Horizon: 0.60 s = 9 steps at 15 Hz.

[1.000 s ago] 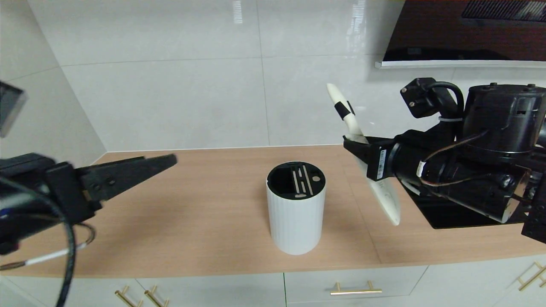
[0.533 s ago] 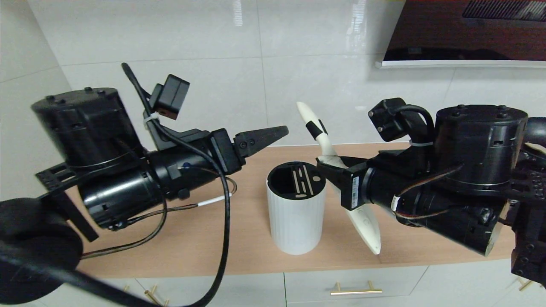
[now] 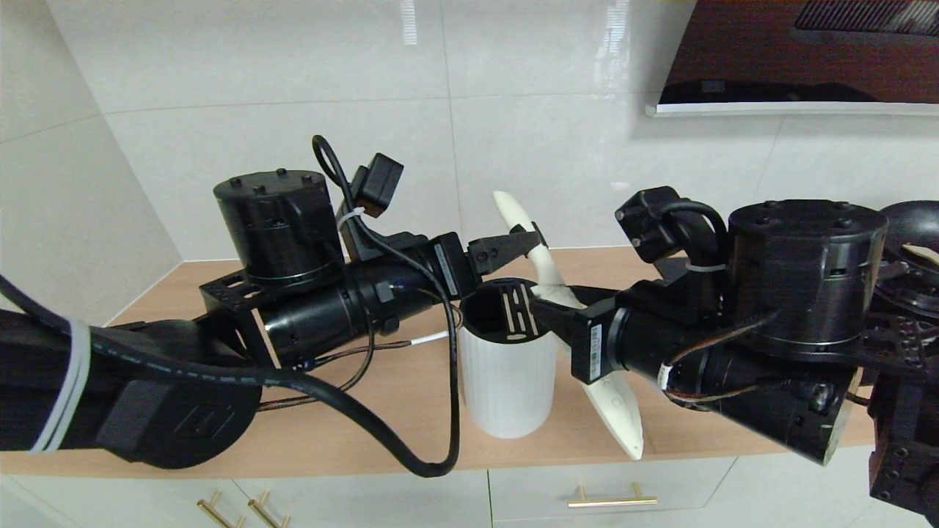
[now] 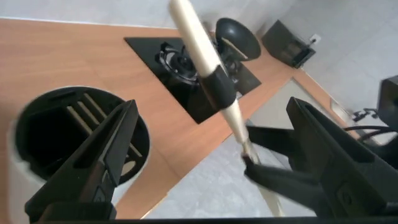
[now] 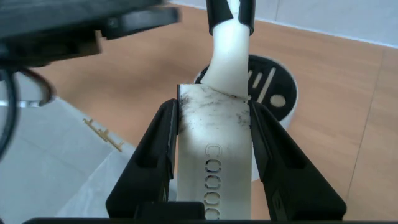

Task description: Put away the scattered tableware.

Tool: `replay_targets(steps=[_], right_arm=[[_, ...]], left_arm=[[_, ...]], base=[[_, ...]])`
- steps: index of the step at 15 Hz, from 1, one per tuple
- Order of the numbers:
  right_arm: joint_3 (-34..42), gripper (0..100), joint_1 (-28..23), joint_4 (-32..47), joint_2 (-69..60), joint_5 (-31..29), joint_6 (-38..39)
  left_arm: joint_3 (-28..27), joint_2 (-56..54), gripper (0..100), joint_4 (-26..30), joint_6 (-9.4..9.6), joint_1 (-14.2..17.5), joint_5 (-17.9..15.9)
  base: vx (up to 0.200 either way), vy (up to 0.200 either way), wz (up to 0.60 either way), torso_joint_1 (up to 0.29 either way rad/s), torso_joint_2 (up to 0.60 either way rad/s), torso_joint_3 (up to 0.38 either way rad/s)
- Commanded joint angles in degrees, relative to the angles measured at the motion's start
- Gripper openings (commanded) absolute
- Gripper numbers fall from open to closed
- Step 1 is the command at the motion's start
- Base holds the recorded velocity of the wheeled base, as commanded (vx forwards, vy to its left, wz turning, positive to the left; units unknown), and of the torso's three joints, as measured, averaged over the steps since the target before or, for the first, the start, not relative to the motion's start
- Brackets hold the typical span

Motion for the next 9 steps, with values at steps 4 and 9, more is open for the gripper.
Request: replay_targets(steps=[4,9], right_arm=[[0.7,0,2.0,0.0,0.5,0.0,0.0],[0.7,0,2.2,-0.1,0.7,0.0,0.1]], left_arm=[[-1.0,3.6,100,-2.6,-0.27,-1.9,1.0],[-1.0,3.5,100,-5.2,-2.21,-3.0,1.7]], base=[[0.0,0.0,0.0,0.0,0.0,0.0],[0.0,0.0,0.0,0.0,0.0,0.0]])
